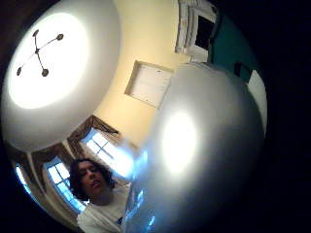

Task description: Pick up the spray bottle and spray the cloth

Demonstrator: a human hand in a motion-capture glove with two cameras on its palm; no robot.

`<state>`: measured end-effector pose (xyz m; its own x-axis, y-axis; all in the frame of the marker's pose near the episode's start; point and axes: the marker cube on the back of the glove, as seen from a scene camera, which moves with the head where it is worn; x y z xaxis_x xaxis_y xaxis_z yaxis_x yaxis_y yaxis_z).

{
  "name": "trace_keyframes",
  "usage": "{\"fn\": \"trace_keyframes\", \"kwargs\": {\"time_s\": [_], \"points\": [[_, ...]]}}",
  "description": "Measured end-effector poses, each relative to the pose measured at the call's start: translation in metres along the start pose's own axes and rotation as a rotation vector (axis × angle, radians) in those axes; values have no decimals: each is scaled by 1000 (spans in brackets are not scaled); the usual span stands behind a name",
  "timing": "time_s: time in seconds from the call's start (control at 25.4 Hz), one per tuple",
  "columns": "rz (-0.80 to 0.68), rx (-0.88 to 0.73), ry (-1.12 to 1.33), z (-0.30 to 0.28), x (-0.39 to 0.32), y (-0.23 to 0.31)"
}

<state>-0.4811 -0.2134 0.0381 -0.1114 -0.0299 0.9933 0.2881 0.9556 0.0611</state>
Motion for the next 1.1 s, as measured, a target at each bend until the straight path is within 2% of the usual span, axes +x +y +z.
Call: {"fn": "trace_keyframes", "kwargs": {"time_s": [0.24, 0.43, 1.1], "points": [[57, -78, -3, 49, 49, -12], [42, -138, 7, 75, 71, -12], [49, -145, 45, 100, 102, -47]]}}
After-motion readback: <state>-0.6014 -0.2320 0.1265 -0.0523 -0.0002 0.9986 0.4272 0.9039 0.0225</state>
